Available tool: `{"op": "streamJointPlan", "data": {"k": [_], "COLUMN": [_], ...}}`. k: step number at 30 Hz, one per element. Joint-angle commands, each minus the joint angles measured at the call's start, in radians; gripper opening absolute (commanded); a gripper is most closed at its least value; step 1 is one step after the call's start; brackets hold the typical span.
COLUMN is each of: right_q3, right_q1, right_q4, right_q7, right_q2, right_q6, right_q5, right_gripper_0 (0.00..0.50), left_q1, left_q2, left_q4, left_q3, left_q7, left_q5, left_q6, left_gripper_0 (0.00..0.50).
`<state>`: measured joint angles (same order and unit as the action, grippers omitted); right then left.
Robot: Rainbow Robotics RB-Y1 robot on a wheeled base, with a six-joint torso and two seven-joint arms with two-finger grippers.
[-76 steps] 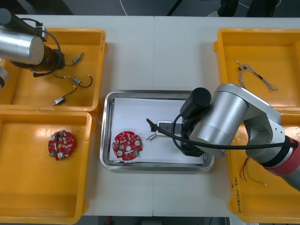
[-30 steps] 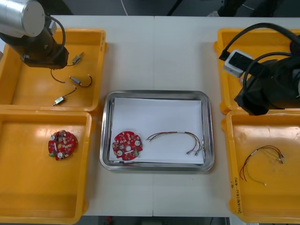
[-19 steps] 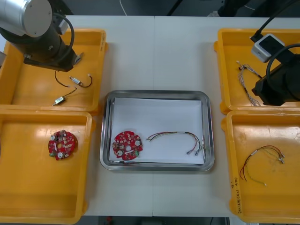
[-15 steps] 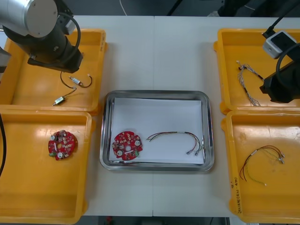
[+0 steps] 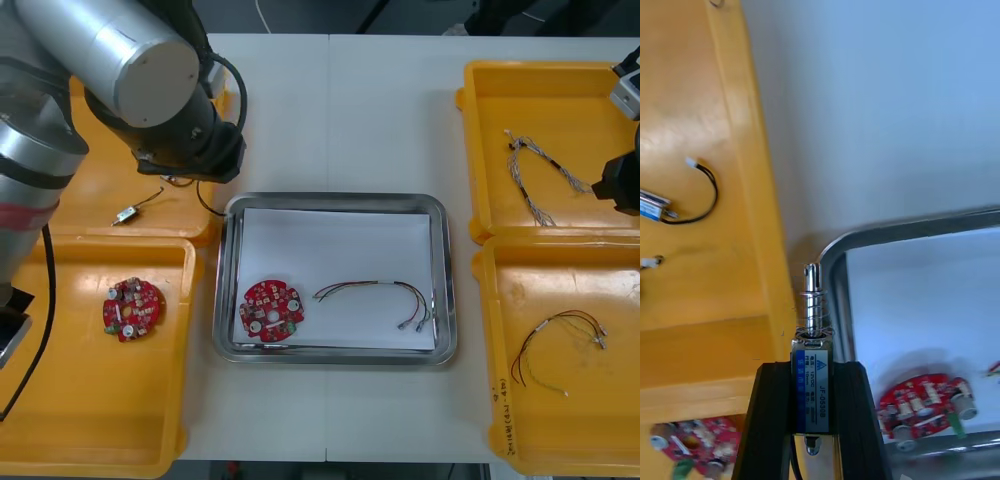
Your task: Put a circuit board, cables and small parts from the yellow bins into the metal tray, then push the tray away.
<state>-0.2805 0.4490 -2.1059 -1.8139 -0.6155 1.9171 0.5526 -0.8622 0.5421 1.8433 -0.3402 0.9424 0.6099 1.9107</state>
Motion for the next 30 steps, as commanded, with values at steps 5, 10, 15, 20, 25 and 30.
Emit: {"op": "streamJointPlan", "data": {"k": [5,10,15,20,25,30], "right_q3": [-0.032,-0.031,-0.032,-0.017,0.038,0.052], "right_q1": [0.096,0.195,0.254,0.304,0.359,0.421], "right_q4": [0.155,0.282,0.385,0.506,0.589,0.707], "right_q7": [-0.054,-0.067,-0.087,-0.117,-0.186,-0.278], "right_q2": [-0.05,-0.052,-0.053,-0.064,-0.082,-0.086], "right_q6": [0.003,0.003,0.003,0.003,0.003,0.003], "right_q5": [0.009,-0.01,-0.034,-0.06,-0.092,-0.138], "right_gripper_0": [0.5,0.5,0.5,0.5,0.5,0.5], "left_q1": [0.038,0.057,0.058,0.058,0.058,0.066], "left_q2": [-0.05,-0.05,-0.05,-0.05,-0.056,-0.057], "left_q4": [0.036,0.033,0.007,-0.046,-0.092,-0.113], "left_q3": [-0.112,-0.177,-0.217,-0.253,-0.286,-0.307], "left_q7": [-0.039,-0.053,-0.06,-0.062,-0.065,-0.066], "left_q5": [-0.001,-0.015,-0.013,-0.024,-0.038,-0.042], "left_q6": [-0.052,-0.093,-0.116,-0.168,-0.206,-0.234], "left_gripper_0": [0.001,0.0,0.0,0.0,0.0,0.0]}}
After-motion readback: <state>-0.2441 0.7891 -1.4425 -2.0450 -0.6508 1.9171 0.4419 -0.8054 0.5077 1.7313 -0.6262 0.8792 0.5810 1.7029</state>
